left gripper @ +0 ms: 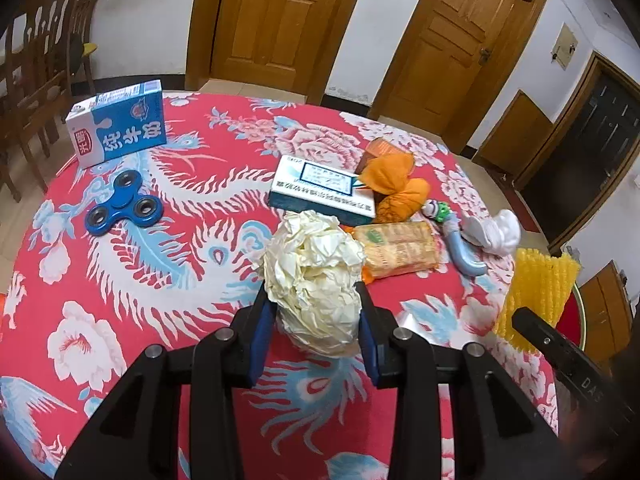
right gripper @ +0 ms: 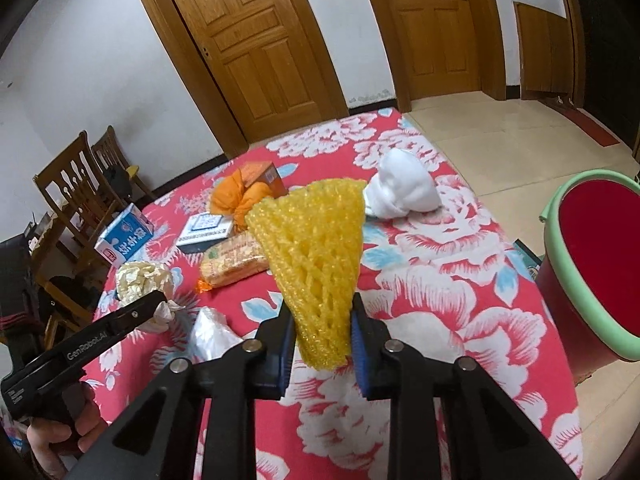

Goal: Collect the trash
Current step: 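Carry the tissue and foam net in both tools over the trash bin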

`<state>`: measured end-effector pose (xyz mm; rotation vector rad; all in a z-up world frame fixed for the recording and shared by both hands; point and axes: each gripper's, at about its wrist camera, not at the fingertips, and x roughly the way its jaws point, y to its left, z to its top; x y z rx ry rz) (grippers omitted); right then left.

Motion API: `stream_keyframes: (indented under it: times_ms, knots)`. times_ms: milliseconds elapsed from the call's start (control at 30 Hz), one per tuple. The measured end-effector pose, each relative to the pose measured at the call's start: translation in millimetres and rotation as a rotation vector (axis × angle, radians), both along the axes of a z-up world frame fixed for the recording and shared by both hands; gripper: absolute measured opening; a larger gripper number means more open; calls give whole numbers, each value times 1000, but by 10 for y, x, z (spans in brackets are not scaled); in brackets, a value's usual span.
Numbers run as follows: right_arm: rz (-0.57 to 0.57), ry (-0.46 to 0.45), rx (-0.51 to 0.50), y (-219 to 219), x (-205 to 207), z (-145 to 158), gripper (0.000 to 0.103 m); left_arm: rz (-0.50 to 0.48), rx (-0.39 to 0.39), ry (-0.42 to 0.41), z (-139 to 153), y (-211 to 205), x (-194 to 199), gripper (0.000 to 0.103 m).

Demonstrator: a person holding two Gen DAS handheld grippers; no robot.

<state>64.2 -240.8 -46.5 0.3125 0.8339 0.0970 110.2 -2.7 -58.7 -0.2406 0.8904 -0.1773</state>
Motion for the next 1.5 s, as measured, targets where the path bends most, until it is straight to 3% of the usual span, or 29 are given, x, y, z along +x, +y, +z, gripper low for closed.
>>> stream_keyframes:
  times_ms: [800, 1500]
  knots:
    - [-84, -115, 30, -348, -485, 375, 27, -77, -13, -84, 398, -300, -299, 38]
    - [-243, -187, 32, -861, -788, 576, 27, -228, -10, -125, 634, -859, -380, 38]
